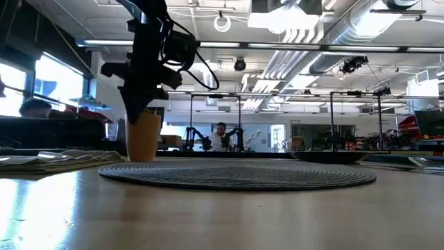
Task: Set table place
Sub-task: Put the orange cup to the top left of the gray table mat
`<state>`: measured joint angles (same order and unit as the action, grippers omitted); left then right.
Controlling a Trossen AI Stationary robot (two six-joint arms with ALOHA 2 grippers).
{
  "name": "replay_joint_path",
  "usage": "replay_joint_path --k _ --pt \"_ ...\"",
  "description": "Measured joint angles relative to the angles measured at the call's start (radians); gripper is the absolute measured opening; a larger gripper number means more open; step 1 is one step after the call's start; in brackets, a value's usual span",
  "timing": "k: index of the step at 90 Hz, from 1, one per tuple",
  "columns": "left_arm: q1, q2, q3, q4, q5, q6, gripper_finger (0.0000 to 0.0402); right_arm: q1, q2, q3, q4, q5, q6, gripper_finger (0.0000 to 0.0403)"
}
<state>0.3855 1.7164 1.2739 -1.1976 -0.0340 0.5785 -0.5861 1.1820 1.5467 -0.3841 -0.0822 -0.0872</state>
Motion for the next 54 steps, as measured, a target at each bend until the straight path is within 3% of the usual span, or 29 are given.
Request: replay_joint_path --k 54 --pt "0.0 0.0 0.0 -0.014 0.001 0.003 0.0001 0.0 0.0 0.0 0.001 0.0 0.0 0.0161"
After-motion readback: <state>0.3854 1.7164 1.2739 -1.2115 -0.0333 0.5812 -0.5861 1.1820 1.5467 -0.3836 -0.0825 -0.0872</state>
